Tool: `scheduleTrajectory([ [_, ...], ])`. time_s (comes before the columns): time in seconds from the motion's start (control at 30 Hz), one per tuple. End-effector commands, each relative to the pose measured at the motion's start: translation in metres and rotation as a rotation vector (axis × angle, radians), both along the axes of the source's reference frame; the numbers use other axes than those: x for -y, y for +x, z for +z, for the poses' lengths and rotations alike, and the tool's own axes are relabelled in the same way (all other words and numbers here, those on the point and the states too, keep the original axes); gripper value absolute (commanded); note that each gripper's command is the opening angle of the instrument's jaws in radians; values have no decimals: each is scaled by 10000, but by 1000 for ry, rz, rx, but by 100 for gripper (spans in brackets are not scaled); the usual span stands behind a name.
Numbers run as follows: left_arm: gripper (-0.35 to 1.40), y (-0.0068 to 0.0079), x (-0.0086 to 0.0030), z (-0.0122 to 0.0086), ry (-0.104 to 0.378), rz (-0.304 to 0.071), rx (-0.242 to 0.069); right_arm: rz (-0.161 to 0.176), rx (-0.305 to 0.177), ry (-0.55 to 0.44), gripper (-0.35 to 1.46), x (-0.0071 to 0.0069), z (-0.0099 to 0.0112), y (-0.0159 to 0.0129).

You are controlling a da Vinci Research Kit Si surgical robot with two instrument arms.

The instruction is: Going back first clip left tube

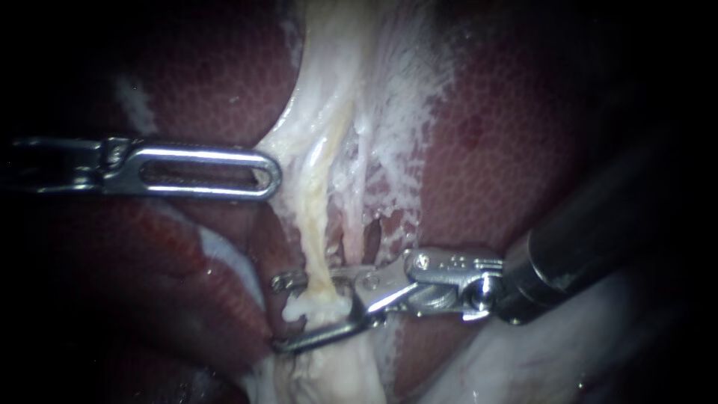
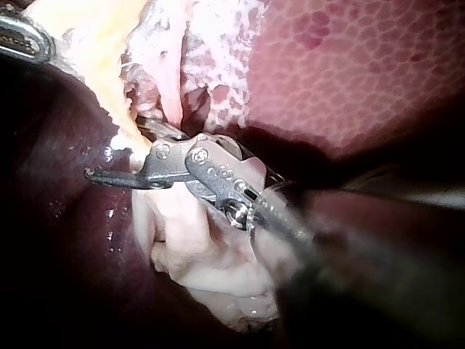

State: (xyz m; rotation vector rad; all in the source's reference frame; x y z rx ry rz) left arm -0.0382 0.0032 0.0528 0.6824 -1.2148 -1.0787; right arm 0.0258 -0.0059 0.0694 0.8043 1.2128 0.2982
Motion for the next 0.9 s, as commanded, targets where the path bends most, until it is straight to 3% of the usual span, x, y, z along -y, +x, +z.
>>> scheduleTrajectory([
  [0.03,-35,0,0,0,0,0,0,3,1,0,59,-1,-1,-3],
  [0.2,-35,0,0,0,0,0,0,10,-20,-64,59,-14,-11,-23],
  [0.37,-35,0,0,0,0,0,0,31,-32,-136,60,-35,-25,-51],
  [0.9,-35,1,0,2,0,1,1,65,-23,-189,60,-83,-78,-145],
])
